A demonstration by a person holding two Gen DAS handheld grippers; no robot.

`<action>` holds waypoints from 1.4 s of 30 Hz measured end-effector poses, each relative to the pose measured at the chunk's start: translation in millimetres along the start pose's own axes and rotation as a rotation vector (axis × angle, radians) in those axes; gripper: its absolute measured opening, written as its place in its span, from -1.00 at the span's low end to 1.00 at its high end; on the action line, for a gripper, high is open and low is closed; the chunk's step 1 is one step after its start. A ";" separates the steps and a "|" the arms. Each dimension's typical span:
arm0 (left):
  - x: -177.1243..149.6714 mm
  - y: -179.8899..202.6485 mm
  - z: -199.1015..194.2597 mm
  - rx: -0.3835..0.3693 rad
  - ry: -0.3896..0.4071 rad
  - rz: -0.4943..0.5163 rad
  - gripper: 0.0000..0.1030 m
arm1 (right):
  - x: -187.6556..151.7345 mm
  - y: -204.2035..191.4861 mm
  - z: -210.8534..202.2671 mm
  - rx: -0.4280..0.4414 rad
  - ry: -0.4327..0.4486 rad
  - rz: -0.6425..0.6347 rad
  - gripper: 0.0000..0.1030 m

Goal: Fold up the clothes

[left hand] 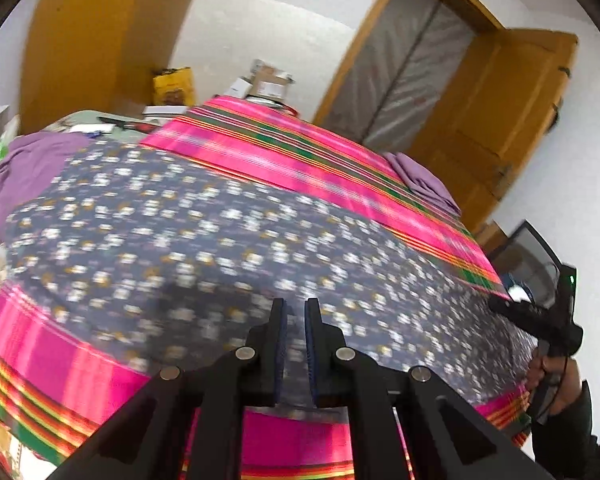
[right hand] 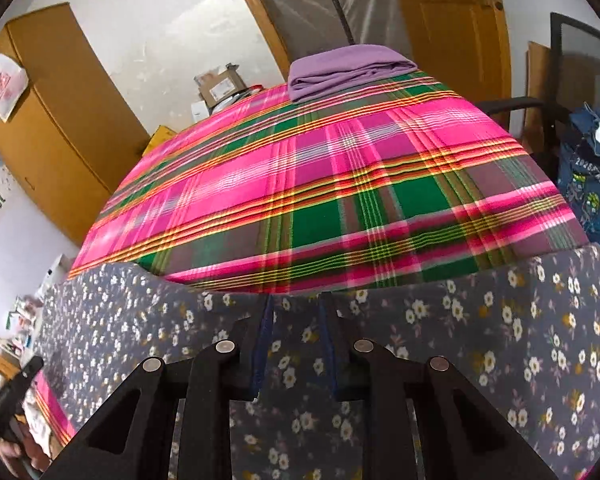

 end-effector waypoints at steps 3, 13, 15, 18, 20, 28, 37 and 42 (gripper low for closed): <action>-1.7 21.6 11.0 -0.019 -0.028 0.038 -0.85 | -1.0 -28.1 2.2 0.072 -0.012 -0.086 -0.51; -9.3 77.9 23.5 -0.059 -0.076 0.149 -0.85 | 4.5 -4.5 6.5 0.011 -0.033 -0.034 -0.57; -10.1 87.7 28.7 -0.069 -0.092 0.168 -0.85 | -1.9 21.9 -8.7 -0.026 -0.002 0.015 -0.57; -12.7 110.7 38.5 -0.100 -0.119 0.221 -0.85 | -15.4 59.2 -30.7 -0.070 0.039 0.087 -0.57; -15.7 130.8 47.0 -0.122 -0.140 0.272 -0.85 | -31.1 69.9 -44.6 -0.075 0.066 0.089 -0.55; -30.5 204.3 95.9 -0.179 -0.254 0.441 -0.85 | -81.2 37.0 -48.6 -0.022 0.055 -0.120 -0.53; -24.1 241.3 121.5 -0.175 -0.270 0.491 -0.85 | -119.5 46.8 -69.0 -0.001 0.059 -0.213 -0.52; -26.0 250.7 141.0 -0.141 -0.292 0.494 -0.81 | -126.1 73.8 -91.2 0.007 0.093 -0.154 -0.52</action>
Point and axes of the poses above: each gripper's, at about its wrist camera, not at the fingertips, and z roughly the way its jaws point, y to its right, x to its top, the point moved 1 cm from there along z, roughly the way its jaws point, and after that the axes turned 13 degrees about -y, right-handed, at the moved point
